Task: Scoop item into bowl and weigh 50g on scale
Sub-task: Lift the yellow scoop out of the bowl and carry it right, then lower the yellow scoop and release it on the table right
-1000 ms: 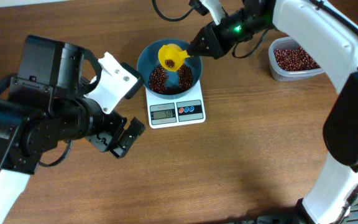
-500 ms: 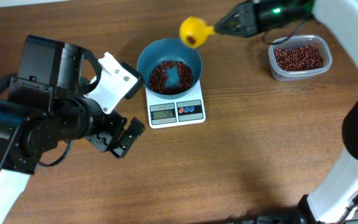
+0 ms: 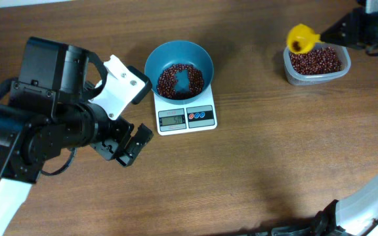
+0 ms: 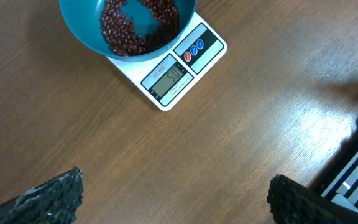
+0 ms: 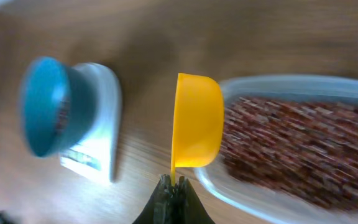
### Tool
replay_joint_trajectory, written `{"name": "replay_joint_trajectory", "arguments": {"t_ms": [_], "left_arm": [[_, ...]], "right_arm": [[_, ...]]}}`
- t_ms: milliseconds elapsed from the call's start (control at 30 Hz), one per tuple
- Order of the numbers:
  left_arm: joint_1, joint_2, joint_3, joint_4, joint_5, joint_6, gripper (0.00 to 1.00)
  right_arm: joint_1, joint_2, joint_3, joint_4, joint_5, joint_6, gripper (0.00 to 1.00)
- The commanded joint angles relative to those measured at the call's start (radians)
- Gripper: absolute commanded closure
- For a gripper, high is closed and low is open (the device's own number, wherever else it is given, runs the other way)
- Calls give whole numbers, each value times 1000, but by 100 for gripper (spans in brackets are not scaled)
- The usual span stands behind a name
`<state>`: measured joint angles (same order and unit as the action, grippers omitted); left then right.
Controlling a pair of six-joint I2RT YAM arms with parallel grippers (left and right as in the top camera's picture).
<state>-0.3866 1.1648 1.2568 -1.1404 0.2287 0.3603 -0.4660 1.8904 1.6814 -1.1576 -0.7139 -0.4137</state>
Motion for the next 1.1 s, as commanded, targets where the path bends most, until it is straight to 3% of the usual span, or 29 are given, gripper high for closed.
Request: {"name": "replay_joint_trajectory", "arguments": {"t_ms": [0, 167, 333, 700, 800, 900, 967, 1067], "left_arm": [[-3, -13, 18, 2, 11, 15, 1], [-3, -13, 18, 2, 11, 15, 1], [-3, -13, 18, 2, 11, 15, 1], [-3, -13, 18, 2, 11, 15, 1], [-3, -13, 18, 2, 11, 15, 1], [-3, -13, 18, 2, 11, 15, 1], [-3, -13, 18, 2, 11, 15, 1], [-3, -13, 18, 2, 11, 15, 1]], "right_arm": [[-1, -97, 20, 20, 282, -58, 96], [81, -150, 20, 90, 597, -58, 96], [259, -150, 20, 91, 918, -58, 96], [320, -199, 23, 99, 994, 27, 96], [301, -268, 60, 97, 869, 165, 96], [205, -360, 68, 72, 531, 298, 96], [100, -415, 68, 3, 277, 318, 96], [-21, -452, 67, -158, 99, 314, 96]]}}
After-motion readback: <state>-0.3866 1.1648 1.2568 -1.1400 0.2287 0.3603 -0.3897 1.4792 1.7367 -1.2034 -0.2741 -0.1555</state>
